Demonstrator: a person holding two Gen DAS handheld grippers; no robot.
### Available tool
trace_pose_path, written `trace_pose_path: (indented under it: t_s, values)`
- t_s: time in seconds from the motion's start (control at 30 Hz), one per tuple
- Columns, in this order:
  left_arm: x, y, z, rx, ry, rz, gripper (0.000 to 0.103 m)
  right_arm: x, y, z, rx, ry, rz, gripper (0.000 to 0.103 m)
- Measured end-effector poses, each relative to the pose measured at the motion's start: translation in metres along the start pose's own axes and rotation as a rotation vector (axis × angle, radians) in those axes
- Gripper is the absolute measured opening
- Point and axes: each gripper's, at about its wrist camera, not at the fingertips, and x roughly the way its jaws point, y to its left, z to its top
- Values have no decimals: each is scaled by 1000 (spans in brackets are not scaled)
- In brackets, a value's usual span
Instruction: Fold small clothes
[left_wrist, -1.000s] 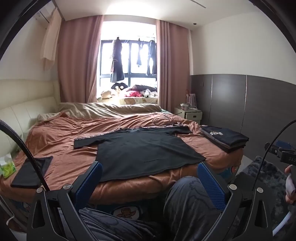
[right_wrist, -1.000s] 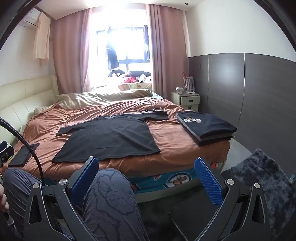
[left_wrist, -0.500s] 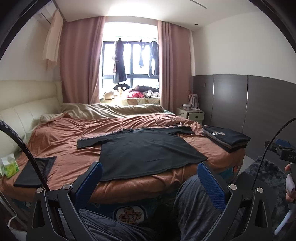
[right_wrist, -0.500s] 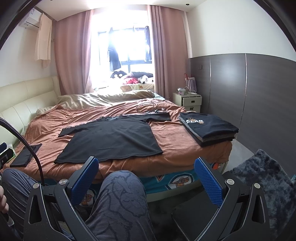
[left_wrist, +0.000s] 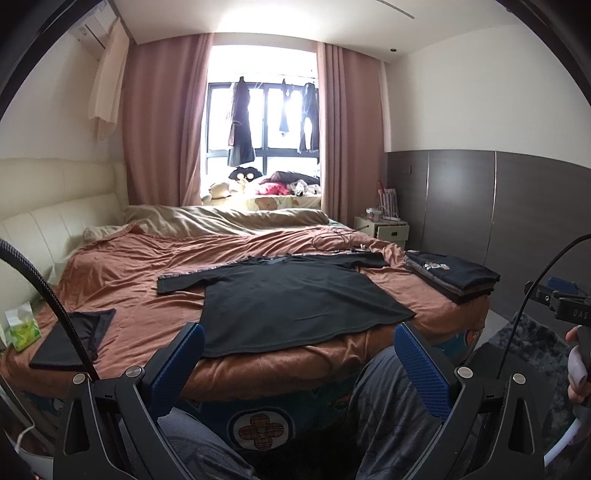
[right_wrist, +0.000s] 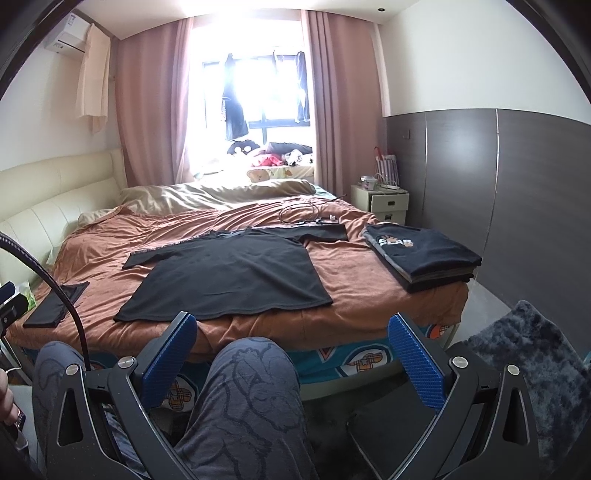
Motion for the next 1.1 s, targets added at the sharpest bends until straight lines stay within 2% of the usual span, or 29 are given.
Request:
trace_pose_path:
  t_s: [1.1]
  values:
    - [4, -2, -1, -10, 4, -7, 103, -1, -1, -3, 12, -4, -6, 103]
